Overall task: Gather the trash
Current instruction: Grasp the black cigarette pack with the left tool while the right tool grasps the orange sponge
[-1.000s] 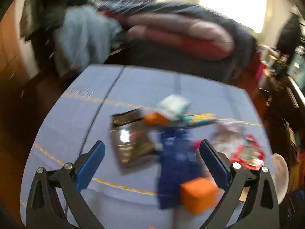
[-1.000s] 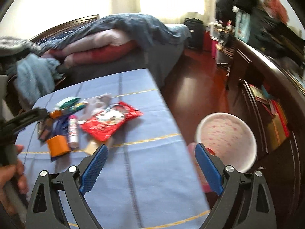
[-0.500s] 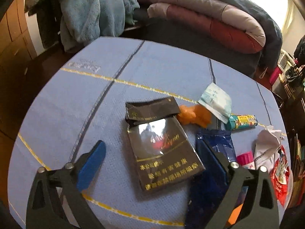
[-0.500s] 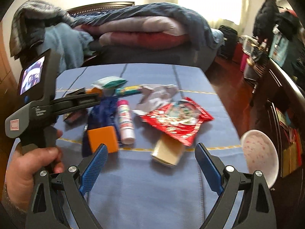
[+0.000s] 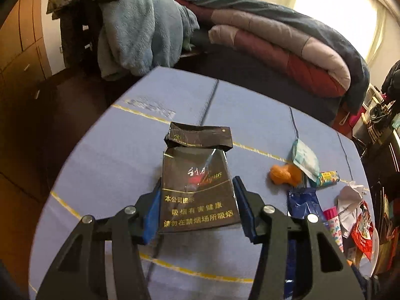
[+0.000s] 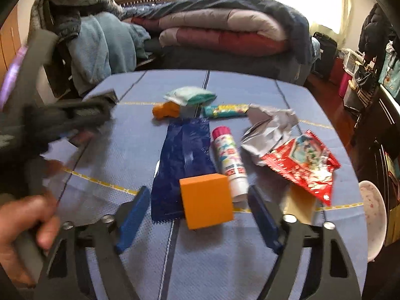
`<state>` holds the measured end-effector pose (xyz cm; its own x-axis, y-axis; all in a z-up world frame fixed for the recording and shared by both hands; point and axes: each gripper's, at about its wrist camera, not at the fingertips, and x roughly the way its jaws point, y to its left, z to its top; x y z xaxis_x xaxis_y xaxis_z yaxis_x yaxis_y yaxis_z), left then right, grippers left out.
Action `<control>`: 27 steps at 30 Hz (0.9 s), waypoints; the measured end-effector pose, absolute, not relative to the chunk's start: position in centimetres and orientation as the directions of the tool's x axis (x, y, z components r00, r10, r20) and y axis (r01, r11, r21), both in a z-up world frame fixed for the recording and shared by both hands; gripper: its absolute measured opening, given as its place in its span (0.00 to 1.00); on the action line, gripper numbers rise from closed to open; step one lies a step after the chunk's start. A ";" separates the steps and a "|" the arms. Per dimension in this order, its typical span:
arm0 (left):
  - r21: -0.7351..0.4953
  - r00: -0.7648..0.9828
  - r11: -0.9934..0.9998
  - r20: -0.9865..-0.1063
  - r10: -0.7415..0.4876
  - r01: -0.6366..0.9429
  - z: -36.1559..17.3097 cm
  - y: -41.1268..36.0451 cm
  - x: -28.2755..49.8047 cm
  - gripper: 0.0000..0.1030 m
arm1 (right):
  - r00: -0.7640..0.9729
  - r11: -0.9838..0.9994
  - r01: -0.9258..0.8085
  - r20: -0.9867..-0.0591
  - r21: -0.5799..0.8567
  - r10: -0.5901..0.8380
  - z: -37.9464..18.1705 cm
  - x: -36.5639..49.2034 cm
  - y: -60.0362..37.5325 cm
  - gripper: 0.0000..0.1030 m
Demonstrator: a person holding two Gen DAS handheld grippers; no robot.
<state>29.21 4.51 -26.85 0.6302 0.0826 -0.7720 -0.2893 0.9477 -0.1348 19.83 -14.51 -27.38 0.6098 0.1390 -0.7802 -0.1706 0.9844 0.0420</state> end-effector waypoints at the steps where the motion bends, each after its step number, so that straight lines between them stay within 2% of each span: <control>1: -0.129 0.637 0.950 -0.766 0.087 -0.284 -26.4 4.6 29.0 0.52 | 0.606 0.985 -0.170 -0.784 0.038 0.135 -27.6 19.9 -14.3 0.60; 2: -0.125 0.643 0.952 -0.761 0.089 -0.279 -26.1 4.7 28.9 0.52 | 0.597 0.985 -0.171 -0.792 0.034 0.131 -27.9 20.1 -14.2 0.44; 3: -0.121 0.649 0.954 -0.756 0.090 -0.273 -25.8 4.7 28.7 0.52 | 0.588 0.984 -0.174 -0.798 0.037 0.133 -28.1 20.1 -14.1 0.34; 15: -0.128 0.711 0.974 -0.702 0.043 -0.185 -21.6 2.4 25.7 0.52 | 0.633 0.986 -0.162 -0.761 0.050 0.143 -26.1 17.2 -15.7 0.33; 27: -0.146 0.744 0.989 -0.662 -0.092 -0.007 -18.8 -4.4 23.0 0.52 | 0.666 0.994 -0.085 -0.738 0.071 0.110 -24.2 13.8 -20.7 0.33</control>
<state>23.04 -4.39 -18.84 0.7436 -0.0920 -0.6623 -0.0074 0.9893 -0.1458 13.77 -20.67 -24.21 0.6656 0.1098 -0.7382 -0.0853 0.9938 0.0709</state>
